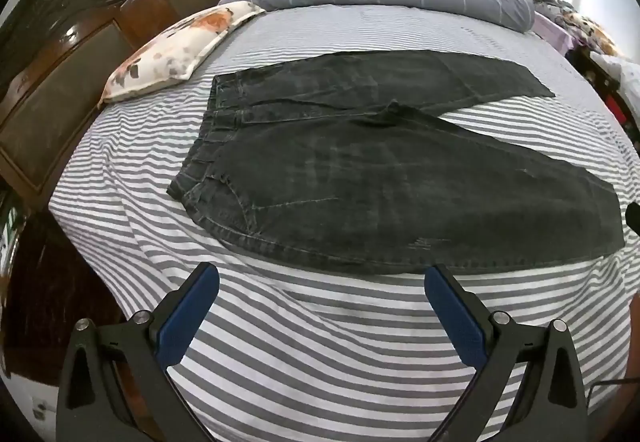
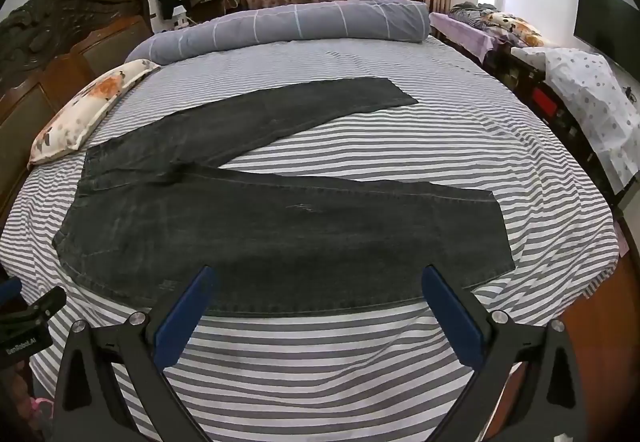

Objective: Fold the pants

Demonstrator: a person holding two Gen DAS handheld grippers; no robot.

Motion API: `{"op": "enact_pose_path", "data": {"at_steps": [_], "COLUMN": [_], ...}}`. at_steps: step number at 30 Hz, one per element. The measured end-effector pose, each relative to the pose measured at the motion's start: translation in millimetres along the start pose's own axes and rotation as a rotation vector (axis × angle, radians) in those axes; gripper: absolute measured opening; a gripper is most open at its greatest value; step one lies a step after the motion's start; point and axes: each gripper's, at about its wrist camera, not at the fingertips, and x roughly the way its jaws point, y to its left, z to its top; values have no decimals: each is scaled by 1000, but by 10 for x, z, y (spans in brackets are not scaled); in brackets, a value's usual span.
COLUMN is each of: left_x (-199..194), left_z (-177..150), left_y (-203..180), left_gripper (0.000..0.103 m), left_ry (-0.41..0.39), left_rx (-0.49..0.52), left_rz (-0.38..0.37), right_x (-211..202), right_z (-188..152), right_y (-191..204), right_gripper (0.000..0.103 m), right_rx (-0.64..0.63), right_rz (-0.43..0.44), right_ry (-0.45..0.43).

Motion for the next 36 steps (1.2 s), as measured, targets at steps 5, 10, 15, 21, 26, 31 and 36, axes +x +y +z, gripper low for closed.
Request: {"op": "enact_pose_path", "data": {"at_steps": [5, 10, 15, 21, 26, 31, 36], "left_x": [42, 49, 41, 42, 38, 12, -9], "left_z": [-11, -19, -31, -40, -39, -41, -33], "left_y": [-27, -48, -84, -71, -86, -35, -17], "left_gripper": [100, 96, 96, 96, 96, 96, 96], "left_ry": [4, 3, -4, -24, -29, -58, -60], "left_rx": [7, 14, 23, 14, 24, -9, -14], "left_rz": [-23, -16, -5, -31, -31, -60, -58], "right_x": [26, 45, 59, 76, 79, 80, 79], "right_z": [-1, -16, -1, -19, -20, -17, -14], "right_y": [2, -26, 6, -31, -33, -35, -38], "right_gripper": [102, 102, 102, 102, 102, 102, 102], "right_rx": [4, 6, 11, 17, 15, 14, 13], "right_rz": [8, 7, 15, 26, 27, 28, 33], "right_ry": [9, 11, 14, 16, 16, 13, 14]}}
